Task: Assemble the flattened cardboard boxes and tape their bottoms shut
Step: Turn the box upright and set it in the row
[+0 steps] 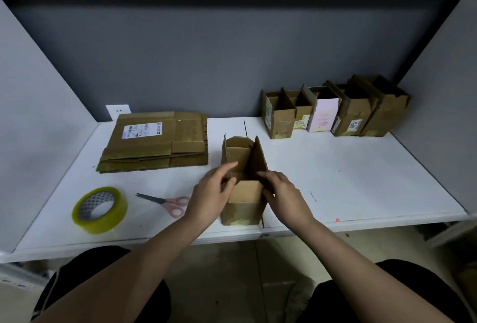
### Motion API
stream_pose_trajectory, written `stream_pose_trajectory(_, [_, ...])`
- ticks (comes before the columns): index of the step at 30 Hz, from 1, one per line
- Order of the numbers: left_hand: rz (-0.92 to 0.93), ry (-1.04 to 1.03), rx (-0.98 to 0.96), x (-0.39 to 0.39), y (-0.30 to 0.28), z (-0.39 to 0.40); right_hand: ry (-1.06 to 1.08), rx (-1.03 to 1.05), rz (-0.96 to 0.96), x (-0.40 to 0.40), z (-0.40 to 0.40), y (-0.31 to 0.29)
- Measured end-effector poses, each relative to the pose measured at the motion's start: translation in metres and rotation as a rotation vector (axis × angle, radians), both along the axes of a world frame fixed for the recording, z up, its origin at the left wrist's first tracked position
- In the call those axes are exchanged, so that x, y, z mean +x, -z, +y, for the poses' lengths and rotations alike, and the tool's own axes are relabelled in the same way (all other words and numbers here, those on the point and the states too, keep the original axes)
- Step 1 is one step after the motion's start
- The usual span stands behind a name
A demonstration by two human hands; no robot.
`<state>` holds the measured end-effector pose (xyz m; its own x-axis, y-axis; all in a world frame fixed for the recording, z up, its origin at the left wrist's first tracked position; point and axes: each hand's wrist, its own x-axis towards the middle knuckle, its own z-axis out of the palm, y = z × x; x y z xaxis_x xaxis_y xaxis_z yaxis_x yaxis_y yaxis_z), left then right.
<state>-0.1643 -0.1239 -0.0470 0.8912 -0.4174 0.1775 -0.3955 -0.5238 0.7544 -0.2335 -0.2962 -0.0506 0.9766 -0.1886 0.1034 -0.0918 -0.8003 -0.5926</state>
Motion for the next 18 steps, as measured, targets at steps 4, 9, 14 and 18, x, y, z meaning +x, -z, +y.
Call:
stream_pose_trajectory(4, [0.022,0.121,0.235,0.001,-0.004,0.001,-0.017,-0.001,0.062,0.007,-0.007,-0.008])
stream_pose_trajectory(9, [0.057,0.107,0.11,0.032,-0.013,-0.011,0.061,0.02,0.03,0.037,-0.018,-0.026])
stream_pose_trajectory(14, [0.019,0.045,0.006,0.088,-0.024,-0.051,0.157,0.049,-0.043,0.093,-0.041,-0.041])
stream_pose_trajectory(18, [0.026,0.014,0.029,0.139,-0.026,-0.085,0.166,0.031,-0.013,0.147,-0.064,-0.049])
